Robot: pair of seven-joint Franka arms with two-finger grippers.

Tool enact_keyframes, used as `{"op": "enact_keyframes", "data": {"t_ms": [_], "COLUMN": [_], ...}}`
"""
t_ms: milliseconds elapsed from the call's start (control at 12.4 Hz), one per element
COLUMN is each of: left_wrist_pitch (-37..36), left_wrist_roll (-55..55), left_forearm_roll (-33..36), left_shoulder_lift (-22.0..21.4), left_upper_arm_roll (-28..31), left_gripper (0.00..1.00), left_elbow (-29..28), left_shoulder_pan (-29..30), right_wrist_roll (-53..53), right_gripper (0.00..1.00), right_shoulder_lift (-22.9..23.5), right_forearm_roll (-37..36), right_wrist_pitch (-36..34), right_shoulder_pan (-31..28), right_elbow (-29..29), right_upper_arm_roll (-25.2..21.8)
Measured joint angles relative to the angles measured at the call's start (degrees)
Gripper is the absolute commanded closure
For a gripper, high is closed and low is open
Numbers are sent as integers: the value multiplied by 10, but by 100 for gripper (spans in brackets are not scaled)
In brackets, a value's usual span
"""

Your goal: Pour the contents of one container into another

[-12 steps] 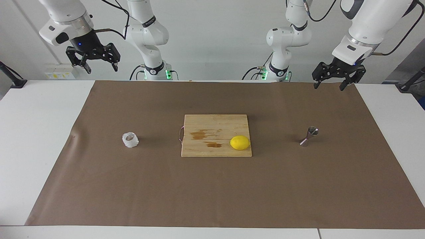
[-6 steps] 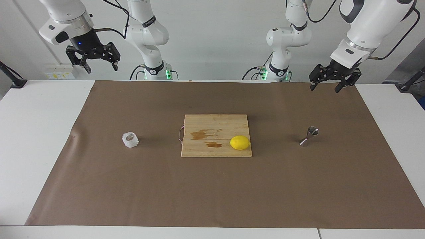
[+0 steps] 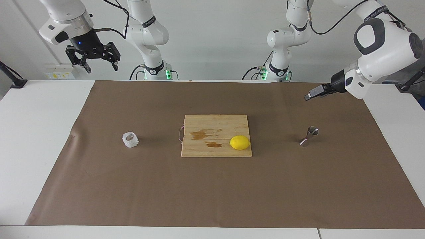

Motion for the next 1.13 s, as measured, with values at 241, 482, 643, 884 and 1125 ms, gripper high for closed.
{"op": "enact_keyframes", "data": {"t_ms": [241, 482, 643, 884, 1125], "left_wrist_pitch": [-71, -112, -132, -148, -146], "left_wrist_roll": [-158, -241, -248, -248, -250], "left_forearm_roll": [-82, -123, -141, -188, -212], "left_shoulder_lift": [39, 83, 114, 172, 220], "left_upper_arm_roll": [0, -1, -4, -31, -101], "left_gripper": [0, 0, 0, 0, 0], "left_elbow": [-4, -2, 1, 37, 65], "left_shoulder_pan": [37, 61, 80, 126, 200], "right_wrist_roll": [0, 0, 0, 0, 0], "right_gripper": [0, 0, 0, 0, 0], "right_shoulder_lift": [0, 0, 0, 0, 0], "right_forearm_roll": [0, 0, 0, 0, 0], "right_wrist_pitch": [0, 0, 0, 0, 0], "right_shoulder_pan": [0, 0, 0, 0, 0], "right_elbow": [0, 0, 0, 0, 0], "right_upper_arm_roll": [0, 0, 0, 0, 0]}}
